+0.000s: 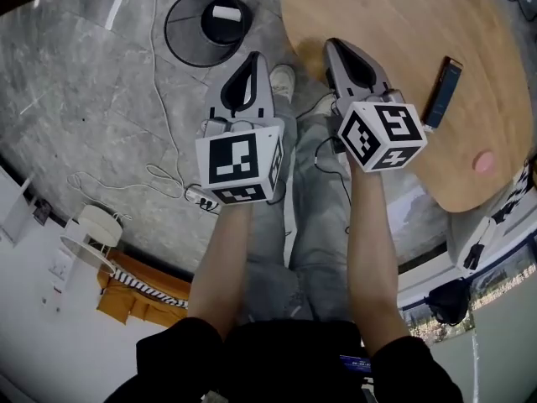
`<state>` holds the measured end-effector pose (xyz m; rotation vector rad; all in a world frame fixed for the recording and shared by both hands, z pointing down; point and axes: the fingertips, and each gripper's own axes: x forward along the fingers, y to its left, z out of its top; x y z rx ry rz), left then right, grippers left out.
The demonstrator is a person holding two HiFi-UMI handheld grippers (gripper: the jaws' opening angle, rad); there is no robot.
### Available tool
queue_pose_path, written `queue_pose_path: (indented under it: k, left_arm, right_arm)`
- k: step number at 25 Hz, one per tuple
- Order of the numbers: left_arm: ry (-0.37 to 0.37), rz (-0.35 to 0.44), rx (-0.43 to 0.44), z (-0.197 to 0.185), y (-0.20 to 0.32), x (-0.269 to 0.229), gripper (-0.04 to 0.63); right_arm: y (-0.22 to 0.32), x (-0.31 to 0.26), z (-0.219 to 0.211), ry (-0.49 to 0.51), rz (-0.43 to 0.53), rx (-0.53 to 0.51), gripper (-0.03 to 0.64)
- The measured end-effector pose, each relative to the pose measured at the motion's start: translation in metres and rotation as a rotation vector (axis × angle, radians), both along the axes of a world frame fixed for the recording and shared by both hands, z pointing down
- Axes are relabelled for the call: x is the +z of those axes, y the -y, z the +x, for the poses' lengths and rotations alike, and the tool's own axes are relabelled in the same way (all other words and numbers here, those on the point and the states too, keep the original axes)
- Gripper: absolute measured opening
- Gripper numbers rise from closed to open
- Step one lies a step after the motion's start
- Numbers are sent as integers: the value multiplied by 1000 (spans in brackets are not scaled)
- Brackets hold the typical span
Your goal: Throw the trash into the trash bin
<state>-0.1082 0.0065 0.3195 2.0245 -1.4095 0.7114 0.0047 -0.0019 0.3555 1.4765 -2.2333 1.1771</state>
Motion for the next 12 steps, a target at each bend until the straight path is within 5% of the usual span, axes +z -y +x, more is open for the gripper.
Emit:
queue_pose_path:
  k: [7,12]
  left_arm:
    - [-10,-73,181,93,-40,16,6]
    - [1,-82,291,154,-54,20,6]
  right_arm:
    - [-40,-5,109,-65,-4,188,18]
    - [-76,1,189,-213,-36,299,18]
